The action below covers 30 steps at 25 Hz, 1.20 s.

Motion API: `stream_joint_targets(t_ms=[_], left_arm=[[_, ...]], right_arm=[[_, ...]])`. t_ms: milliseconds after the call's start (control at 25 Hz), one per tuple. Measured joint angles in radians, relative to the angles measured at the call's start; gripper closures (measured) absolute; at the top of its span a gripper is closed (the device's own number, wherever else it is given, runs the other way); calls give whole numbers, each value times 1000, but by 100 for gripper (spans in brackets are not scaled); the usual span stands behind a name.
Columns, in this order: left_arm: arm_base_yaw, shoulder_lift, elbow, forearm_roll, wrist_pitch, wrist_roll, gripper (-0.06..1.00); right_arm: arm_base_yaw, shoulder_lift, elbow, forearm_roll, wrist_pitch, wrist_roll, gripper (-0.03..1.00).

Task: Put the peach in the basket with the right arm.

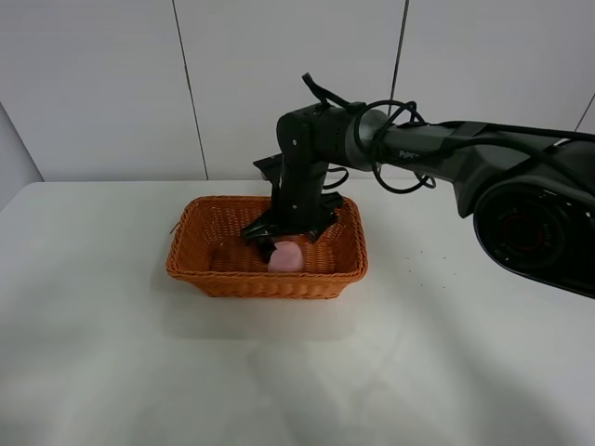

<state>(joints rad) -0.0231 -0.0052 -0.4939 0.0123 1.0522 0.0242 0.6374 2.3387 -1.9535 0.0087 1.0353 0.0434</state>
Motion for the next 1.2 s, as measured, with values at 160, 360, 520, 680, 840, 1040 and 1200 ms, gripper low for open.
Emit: stream_joint_targets(t_ms=[160, 360, 520, 680, 840, 1040, 1200], left_arm=[[0, 0, 0, 0, 0, 0, -4], [0, 0, 0, 0, 0, 0, -4], [0, 0, 0, 0, 0, 0, -4], [0, 0, 0, 0, 0, 0, -4], [0, 0, 0, 0, 0, 0, -4], [0, 0, 0, 0, 0, 0, -4], [0, 0, 0, 0, 0, 0, -4]], right_arm=[[0, 2, -94, -1, 91, 0, 28], [0, -1, -313, -21, 171, 0, 28], [-3, -21, -399, -25, 173, 3, 28], [-32, -22, -406, -33, 178, 3, 28], [-102, -22, -406, -43, 179, 3, 29], [-250, -22, -406, -45, 179, 0, 29], [-399, -22, -406, -51, 179, 0, 29]])
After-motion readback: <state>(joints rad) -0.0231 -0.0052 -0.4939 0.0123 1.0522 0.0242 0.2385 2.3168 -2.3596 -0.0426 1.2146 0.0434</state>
